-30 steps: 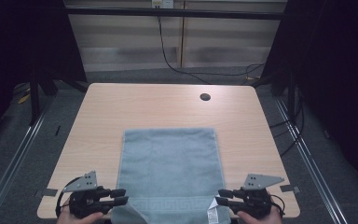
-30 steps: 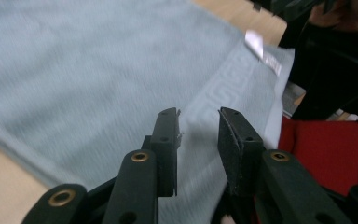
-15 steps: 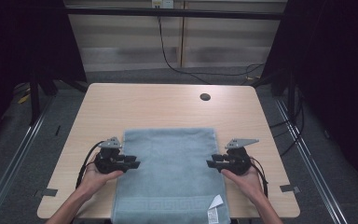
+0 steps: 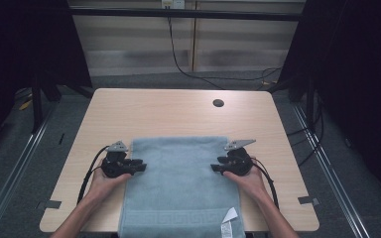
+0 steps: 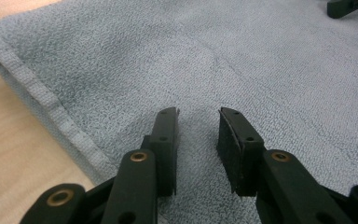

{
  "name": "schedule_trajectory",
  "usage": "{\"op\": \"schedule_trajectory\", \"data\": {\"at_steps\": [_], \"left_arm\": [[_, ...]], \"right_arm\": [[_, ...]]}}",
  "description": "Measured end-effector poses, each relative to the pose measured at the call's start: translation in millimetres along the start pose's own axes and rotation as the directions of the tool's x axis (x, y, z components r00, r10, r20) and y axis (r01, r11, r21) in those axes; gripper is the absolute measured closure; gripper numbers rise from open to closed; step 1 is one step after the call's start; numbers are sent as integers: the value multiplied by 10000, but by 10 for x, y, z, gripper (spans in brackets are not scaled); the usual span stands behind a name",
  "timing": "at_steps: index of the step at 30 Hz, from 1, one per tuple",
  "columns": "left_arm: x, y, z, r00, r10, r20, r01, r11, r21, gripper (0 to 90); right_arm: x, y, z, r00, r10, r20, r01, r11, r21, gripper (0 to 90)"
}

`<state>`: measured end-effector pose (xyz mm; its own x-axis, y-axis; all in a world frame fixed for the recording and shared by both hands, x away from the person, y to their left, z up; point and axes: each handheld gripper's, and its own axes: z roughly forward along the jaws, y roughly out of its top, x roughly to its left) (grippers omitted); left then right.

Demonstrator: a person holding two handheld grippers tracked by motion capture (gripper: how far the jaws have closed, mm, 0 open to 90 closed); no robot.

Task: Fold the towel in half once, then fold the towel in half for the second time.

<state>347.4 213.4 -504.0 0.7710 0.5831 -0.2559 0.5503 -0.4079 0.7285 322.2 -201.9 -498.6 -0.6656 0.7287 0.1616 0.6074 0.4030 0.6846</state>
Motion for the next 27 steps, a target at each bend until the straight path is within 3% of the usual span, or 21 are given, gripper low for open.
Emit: {"op": "schedule_trajectory", "data": {"at_steps": [2,6,13,17,21,24,27], "left_arm": [[-37,-35,-12,10000,46,32,-46,10000,-20,678],[-130,-83,-45,9997,248,-28,-248,9997,85,691],[-274,-204,-127,9998,207,50,-207,9998,34,697],[-344,-245,-191,9989,220,406,-230,9994,249,684],[-348,-299,-262,9963,268,814,-283,9995,167,656],[-289,-258,-292,9971,124,749,-119,9999,-79,630],[-180,-142,-345,9970,-202,742,246,9980,-582,602]], "right_arm": [[41,-20,-21,9997,-218,139,216,9997,138,553],[144,-84,-72,9992,-202,333,194,9996,221,555],[245,-225,-205,9999,-11,-169,16,9995,325,582],[263,-291,-261,9981,157,-596,-141,9995,286,595],[327,-324,-307,9973,-213,-698,237,9992,335,581],[251,-263,-367,9972,-31,-751,14,9997,-231,556],[70,-172,-437,9979,452,-470,-496,9942,-954,542]]}}
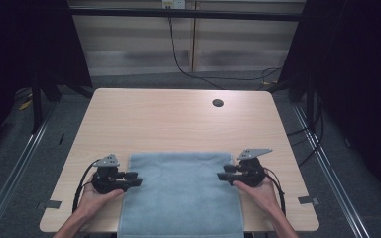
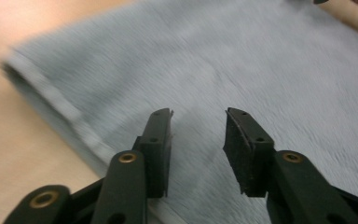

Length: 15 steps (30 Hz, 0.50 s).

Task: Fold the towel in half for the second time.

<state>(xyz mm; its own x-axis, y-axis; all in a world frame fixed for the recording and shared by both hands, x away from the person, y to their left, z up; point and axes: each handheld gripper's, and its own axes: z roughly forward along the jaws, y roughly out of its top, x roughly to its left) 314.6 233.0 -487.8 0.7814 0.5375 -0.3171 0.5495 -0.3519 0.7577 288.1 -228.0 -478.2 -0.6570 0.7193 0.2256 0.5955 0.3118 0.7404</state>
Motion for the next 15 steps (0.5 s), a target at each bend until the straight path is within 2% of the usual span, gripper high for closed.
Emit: {"op": "schedule_trajectory", "data": {"at_steps": [1,3,4,5,6,7,8,9,10,11,12,14,15], "left_arm": [[40,55,-14,9999,-73,-127,72,9999,-108,592],[118,160,-40,9979,161,-624,-174,9997,-198,578],[163,192,-51,9964,166,-831,-205,9987,-464,570],[226,206,-63,9960,-43,-896,-23,9973,-738,568],[284,229,-54,9952,-262,-939,207,9980,-598,566],[322,252,-52,9918,-142,-1267,79,9987,-502,555],[361,261,-60,9895,-179,-1433,73,9972,-746,555],[411,271,-61,9903,-415,-1327,295,9954,-909,553],[453,293,-48,9890,-462,-1404,364,9968,-716,540],[487,313,-28,9852,-395,-1667,295,9976,-619,525],[531,319,-12,9841,-496,-1705,381,9968,-699,526],[607,305,33,9841,-929,-1517,831,9941,-696,508],[620,292,66,9834,-787,-1637,706,9960,-546,491]], "right_arm": [[-76,34,-7,9998,209,19,-209,9997,-150,528],[-205,105,-1,9987,450,247,-440,9981,-428,494],[-263,136,6,9980,584,246,-571,9971,-504,478],[-306,165,16,9972,707,257,-691,9959,-587,473],[-340,194,25,9974,649,329,-627,9960,-630,466],[-370,224,33,9974,623,376,-598,9962,-640,457],[-406,249,42,9974,625,355,-601,9961,-638,452],[-442,269,56,9974,617,373,-592,9961,-647,446],[-480,283,71,9967,712,386,-686,9955,-656,438],[-519,292,93,9961,798,363,-772,9947,-674,429],[-552,298,120,9959,816,387,-791,9950,-604,413],[-612,303,195,9950,767,640,-746,9966,-335,383],[-644,295,231,9946,803,651,-782,9964,-341,386]]}}
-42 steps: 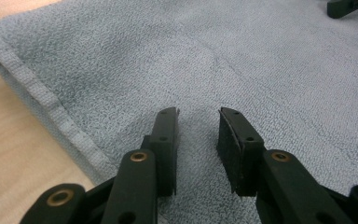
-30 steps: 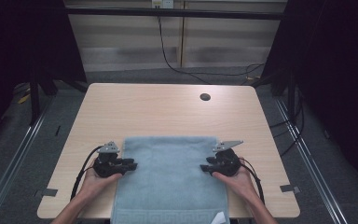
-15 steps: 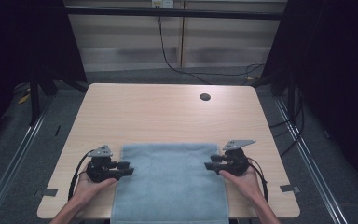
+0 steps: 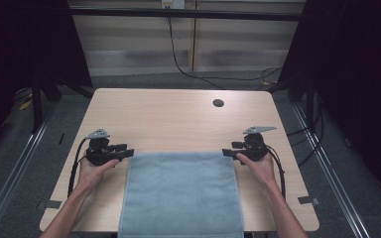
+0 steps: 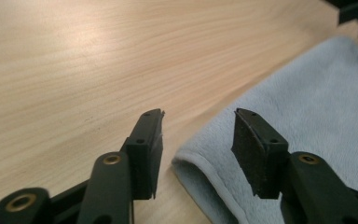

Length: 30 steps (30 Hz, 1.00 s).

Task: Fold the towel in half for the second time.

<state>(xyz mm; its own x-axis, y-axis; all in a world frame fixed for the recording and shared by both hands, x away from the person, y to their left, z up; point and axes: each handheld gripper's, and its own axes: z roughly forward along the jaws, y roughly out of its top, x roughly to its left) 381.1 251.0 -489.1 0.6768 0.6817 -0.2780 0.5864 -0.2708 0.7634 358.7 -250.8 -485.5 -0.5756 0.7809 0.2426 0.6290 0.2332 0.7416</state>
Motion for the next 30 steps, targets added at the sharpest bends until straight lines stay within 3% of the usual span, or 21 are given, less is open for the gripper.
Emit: {"op": "schedule_trajectory", "data": {"at_steps": [2,6,8,10,12,15,18,21,23,26,28,30], "left_arm": [[-10,-22,48,9999,123,40,-124,9998,155,467],[-22,-41,100,9997,231,44,-232,9992,327,411],[-29,-75,158,9996,285,9,-285,9979,583,401],[-53,-103,192,9983,541,222,-557,9953,793,485],[-68,-102,202,9985,505,228,-522,9953,819,555],[-69,-116,211,9968,533,591,-583,9945,868,745],[-99,-105,187,9966,608,548,-643,9958,646,818],[-132,-92,166,9967,596,547,-624,9968,507,829],[-134,-72,134,9971,446,617,-456,9989,143,831],[-141,-35,88,9969,394,684,-378,9990,-250,832],[-138,52,59,9971,95,752,-44,9977,-679,832],[-134,140,64,9967,48,804,25,9958,-912,832]], "right_arm": [[-47,-27,80,9998,172,-89,-171,9998,124,386],[-52,-98,199,9989,137,-443,-110,9981,605,408],[-32,-97,212,9992,66,-395,-42,9981,617,426],[-10,-97,217,9992,-95,-401,121,9977,664,479],[-3,-98,209,9985,-151,-517,191,9968,778,563],[-7,-110,192,9979,-87,-635,143,9960,887,723],[17,-98,177,9971,-122,-745,185,9962,849,841],[53,-67,137,9976,-183,-672,236,9966,786,857],[56,-45,97,9972,-243,-714,293,9971,702,860],[56,8,-16,9968,-224,-767,239,9995,190,865],[64,39,-68,9967,-295,-752,288,9995,-102,866],[46,81,-94,9972,-285,-689,271,9994,-212,866]]}}
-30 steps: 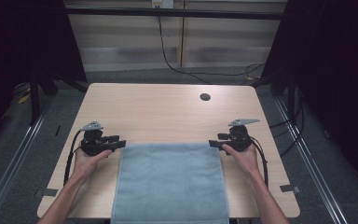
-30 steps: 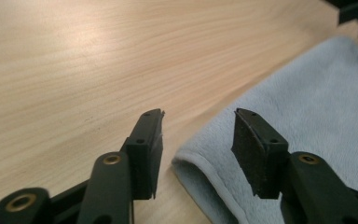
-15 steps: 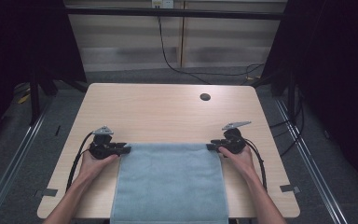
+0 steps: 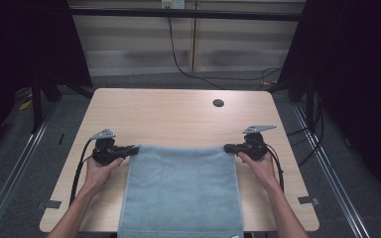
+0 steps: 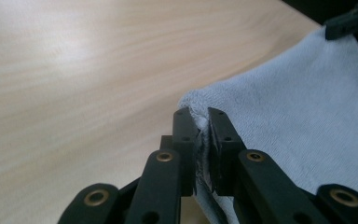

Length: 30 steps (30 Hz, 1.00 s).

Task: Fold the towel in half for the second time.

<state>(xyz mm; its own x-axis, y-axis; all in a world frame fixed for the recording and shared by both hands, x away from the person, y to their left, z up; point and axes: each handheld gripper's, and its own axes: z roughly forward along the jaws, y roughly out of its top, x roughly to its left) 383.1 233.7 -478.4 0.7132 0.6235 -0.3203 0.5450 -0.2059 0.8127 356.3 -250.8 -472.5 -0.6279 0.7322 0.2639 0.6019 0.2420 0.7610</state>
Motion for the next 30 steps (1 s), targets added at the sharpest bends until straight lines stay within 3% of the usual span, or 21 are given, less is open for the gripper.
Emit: {"op": "schedule_trajectory", "data": {"at_steps": [2,6,8,11,12,16,23,26,30], "left_arm": [[-4,98,9,9999,110,51,-110,9998,-161,832],[-26,331,-59,9982,597,62,-592,9962,-645,833],[-21,439,-91,9972,745,6,-743,9950,-661,834],[-4,570,-145,9971,763,-26,-761,9920,-1007,834],[3,605,-158,9982,604,3,-600,9918,-1125,834],[-46,711,-164,9988,469,-119,-480,9901,-1321,834],[-196,969,-384,9958,836,-373,-895,9755,-2009,835],[-265,954,-483,9929,1151,-314,-1190,9722,-2018,835],[-323,709,-558,9910,1324,-216,-1340,9728,-1889,835]], "right_arm": [[-22,86,-18,10000,93,19,-92,9996,-278,866],[-14,309,-88,9996,-236,161,247,9970,-736,867],[-26,395,-132,9988,-280,392,321,9937,-1076,867],[-59,485,-169,9996,-166,235,204,9853,-1695,868],[-65,513,-170,9998,-128,174,159,9825,-1858,868],[-47,649,-182,9998,-168,129,191,9769,-2127,867],[57,922,-395,9984,-451,349,528,9623,-2669,868],[126,934,-503,9983,-565,166,589,9494,-3084,868],[316,746,-528,9928,-1193,130,1185,9581,-2607,868]]}}
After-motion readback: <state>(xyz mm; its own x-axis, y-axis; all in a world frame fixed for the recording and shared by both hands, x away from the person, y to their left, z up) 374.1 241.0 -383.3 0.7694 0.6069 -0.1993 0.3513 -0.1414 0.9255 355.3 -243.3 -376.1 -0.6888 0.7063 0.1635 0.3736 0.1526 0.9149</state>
